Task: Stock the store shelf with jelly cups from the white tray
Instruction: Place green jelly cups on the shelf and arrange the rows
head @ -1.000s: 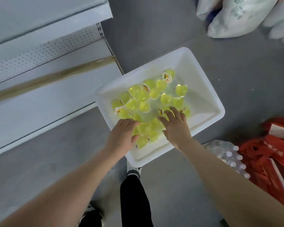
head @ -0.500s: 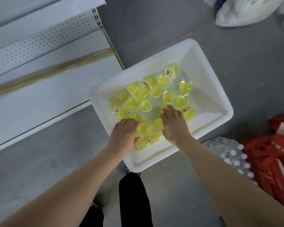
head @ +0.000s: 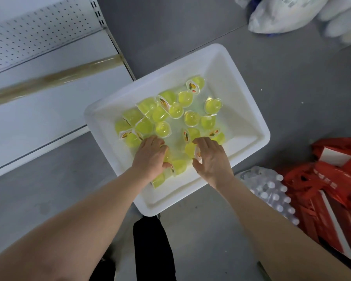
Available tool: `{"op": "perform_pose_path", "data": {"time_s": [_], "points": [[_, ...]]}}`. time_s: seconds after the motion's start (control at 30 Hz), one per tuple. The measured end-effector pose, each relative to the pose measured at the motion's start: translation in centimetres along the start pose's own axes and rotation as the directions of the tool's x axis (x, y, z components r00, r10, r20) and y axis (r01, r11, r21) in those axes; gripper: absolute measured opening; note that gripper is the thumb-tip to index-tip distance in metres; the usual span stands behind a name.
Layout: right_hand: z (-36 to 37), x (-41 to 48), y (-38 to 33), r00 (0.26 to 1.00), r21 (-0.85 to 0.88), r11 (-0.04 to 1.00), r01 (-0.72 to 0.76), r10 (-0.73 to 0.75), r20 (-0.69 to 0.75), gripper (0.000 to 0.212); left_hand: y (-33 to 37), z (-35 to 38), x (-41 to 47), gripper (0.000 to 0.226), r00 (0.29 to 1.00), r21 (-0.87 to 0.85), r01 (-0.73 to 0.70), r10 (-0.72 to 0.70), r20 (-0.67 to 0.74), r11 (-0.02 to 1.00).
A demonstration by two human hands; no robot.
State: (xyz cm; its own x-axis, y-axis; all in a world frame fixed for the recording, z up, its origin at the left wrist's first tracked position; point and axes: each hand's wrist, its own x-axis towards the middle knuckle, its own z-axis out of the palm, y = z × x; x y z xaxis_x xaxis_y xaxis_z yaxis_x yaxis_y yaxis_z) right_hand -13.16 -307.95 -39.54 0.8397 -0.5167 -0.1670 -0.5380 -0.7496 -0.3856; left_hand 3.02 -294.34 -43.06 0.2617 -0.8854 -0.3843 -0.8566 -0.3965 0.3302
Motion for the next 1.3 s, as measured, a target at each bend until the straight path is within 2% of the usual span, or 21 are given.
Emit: {"op": "perform_pose_path", "data": {"time_s": [0.17,0.4,0.57,0.67,0.8,0.97,1.07,1.3], "points": [[-2.1,0.1,-1.1,0.999,0.005,1.000,-0.026,0.026,-0.026,0.054,-0.3,-2.9,-2.1,0.054,0.999,-0.119,-0.026,0.023,-0.023,0.993],[-7.8,0.1,-6.4,0.995,-0.087,0.996,-0.009,0.000,-0.099,0.058,-0.4,-9.7,-7.7,0.052,0.997,-0.263,0.076,-0.082,-0.013,0.962],[-12.3,-0.7,-12.6,0.986,-0.116,0.993,0.029,-0.047,-0.160,0.056,-1.1,-15.4,-13.8,0.064,0.987,-0.394,0.086,-0.134,-0.094,0.915],[-14.8,-2.0,-17.5,0.971,-0.114,0.991,0.073,-0.096,-0.220,0.054,-2.0,-18.7,-18.4,0.062,0.972,-0.468,0.091,-0.181,-0.151,0.879],[-17.6,-3.7,-24.8,0.937,-0.194,0.969,0.150,-0.202,-0.284,0.050,-3.5,-22.7,-25.4,0.057,0.951,-0.409,0.065,-0.181,-0.250,0.910],[-20.3,-5.7,-34.4,0.866,-0.247,0.933,0.262,-0.340,-0.367,0.044,-6.9,-26.2,-34.7,0.051,0.903,-0.350,0.020,-0.167,-0.395,0.937],[-21.6,-6.6,-40.4,0.815,-0.225,0.916,0.331,-0.398,-0.421,0.045,-9.5,-27.9,-40.1,0.057,0.860,-0.381,0.033,-0.220,-0.461,0.924],[-23.8,-7.8,-54.6,0.696,-0.247,0.842,0.479,-0.536,-0.478,0.046,-14.9,-32.4,-52.4,0.057,0.703,-0.360,0.100,-0.322,-0.634,0.927]]}}
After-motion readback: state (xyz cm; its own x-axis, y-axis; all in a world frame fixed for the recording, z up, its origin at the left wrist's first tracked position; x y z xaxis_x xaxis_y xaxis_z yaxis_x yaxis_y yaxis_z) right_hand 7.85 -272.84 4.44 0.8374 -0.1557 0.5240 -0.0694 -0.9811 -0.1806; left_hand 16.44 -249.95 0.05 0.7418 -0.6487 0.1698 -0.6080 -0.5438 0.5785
